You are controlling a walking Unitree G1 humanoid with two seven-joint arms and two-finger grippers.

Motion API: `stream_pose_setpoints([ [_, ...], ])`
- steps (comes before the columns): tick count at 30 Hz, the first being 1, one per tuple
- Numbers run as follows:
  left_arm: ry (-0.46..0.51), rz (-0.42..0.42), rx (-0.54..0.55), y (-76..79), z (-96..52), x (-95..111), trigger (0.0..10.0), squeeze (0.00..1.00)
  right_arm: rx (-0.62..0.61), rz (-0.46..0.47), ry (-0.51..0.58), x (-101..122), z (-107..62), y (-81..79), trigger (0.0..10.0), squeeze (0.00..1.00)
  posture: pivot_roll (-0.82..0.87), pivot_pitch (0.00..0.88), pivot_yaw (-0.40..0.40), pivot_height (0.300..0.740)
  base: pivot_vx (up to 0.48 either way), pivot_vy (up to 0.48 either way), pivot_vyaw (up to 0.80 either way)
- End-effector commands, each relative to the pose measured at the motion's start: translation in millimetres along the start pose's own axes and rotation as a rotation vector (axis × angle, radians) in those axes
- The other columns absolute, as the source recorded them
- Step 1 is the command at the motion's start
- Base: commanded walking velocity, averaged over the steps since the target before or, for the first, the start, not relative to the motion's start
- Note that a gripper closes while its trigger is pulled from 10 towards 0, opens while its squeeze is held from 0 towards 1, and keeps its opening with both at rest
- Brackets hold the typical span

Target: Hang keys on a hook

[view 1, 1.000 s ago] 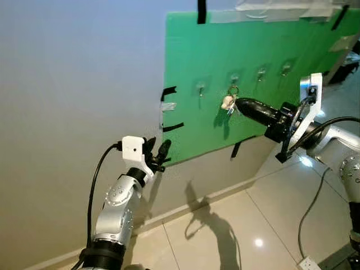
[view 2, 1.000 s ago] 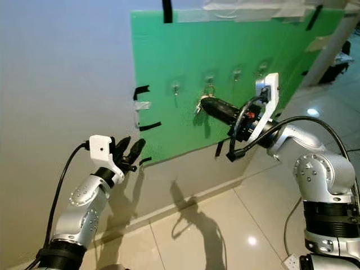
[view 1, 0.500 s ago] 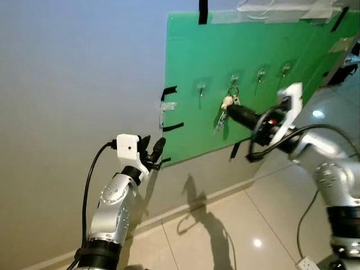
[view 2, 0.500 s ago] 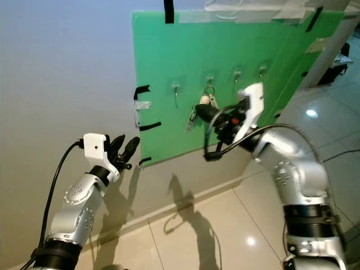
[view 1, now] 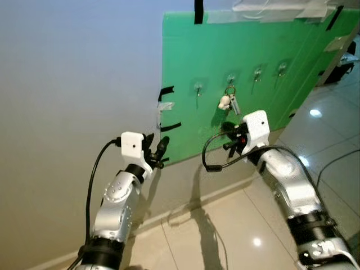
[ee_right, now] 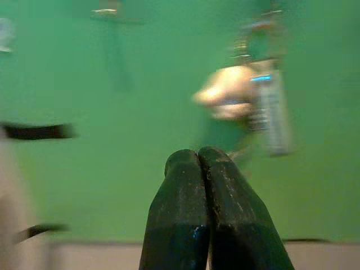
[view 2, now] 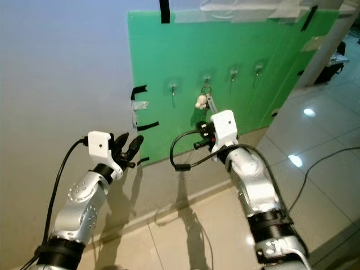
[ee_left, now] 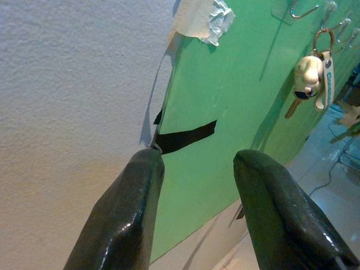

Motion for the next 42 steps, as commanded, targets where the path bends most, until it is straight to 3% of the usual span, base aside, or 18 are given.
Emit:
stream_pose_setpoints([
  [1,0.006,0.012,-0.001,2.8,3.2,2.5,10.0,0.00,-0.105,-0.024,0.045,3.7,-1.1,11.1,0.0,0.00,-0.02,0.000,-0.036,0.740,0.000,0.000,0.00],
  [9,0.016,0.016,0.011,1.9,2.2,3.3,10.0,0.00,-0.145,-0.065,0.204,21.0,-1.2,-3.8,0.0,0.00,-0.02,0.000,-0.038,0.740,0.000,0.000,0.00],
  [12,0.020,0.022,0.015,1.8,2.0,4.0,10.0,0.00,-0.153,-0.117,0.273,33.4,-2.3,-4.0,0.0,0.00,-0.02,0.000,-0.035,0.740,0.000,0.000,0.00],
  [14,0.026,0.035,0.018,0.5,1.2,4.5,10.0,0.00,-0.161,-0.229,0.428,59.7,-10.3,-6.9,0.0,0.00,-0.02,0.000,-0.032,0.740,0.000,0.000,0.00],
  [16,0.032,0.046,0.019,0.2,1.2,5.8,10.0,0.00,-0.159,-0.255,0.473,66.3,-13.9,-8.7,0.0,0.00,-0.02,0.000,-0.032,0.740,0.000,0.000,0.00],
  [20,0.144,0.124,0.027,0.1,4.0,33.0,10.0,0.00,-0.160,-0.319,0.584,81.8,-29.3,-10.5,0.0,0.00,-0.03,0.000,-0.030,0.740,0.000,0.000,0.00],
  [23,0.169,0.139,0.026,1.2,4.5,39.9,10.0,0.00,-0.165,-0.325,0.602,84.3,-32.7,-10.0,0.0,0.00,-0.03,0.000,-0.030,0.740,0.000,0.000,0.00],
  [25,0.257,0.174,0.000,9.6,3.5,61.6,10.0,0.00,-0.196,-0.316,0.635,87.5,-43.4,-7.2,0.0,0.00,-0.03,0.000,-0.026,0.740,0.000,0.000,0.00],
  [27,0.290,0.190,-0.017,14.8,2.4,68.8,10.0,0.00,-0.194,-0.309,0.642,85.4,-48.0,-10.4,0.0,0.00,-0.03,0.000,-0.024,0.740,0.000,0.000,0.00],
  [36,0.292,0.199,-0.011,12.3,2.6,68.2,10.0,0.00,-0.178,-0.373,0.686,93.5,-49.1,-15.9,0.0,0.00,-0.03,0.000,-0.016,0.740,0.000,0.000,0.00],
  [42,0.254,0.205,-0.017,12.2,1.8,60.4,10.0,0.00,-0.106,-0.354,0.629,83.9,-43.0,-26.1,0.0,0.00,-0.03,0.000,-0.015,0.740,0.000,0.000,0.00],
])
Point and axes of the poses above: a point about 5 cm out from each wrist's last joint towards the gripper, its own z axis pointing out of the wrist towards the gripper, its own x axis along the axis of the wrist's last joint, y = z × x, the point moved 5 cm from there along z, pointing out of the wrist towards the gripper, and after that the axes turned 5 degrees about z, right-handed, at the moved point
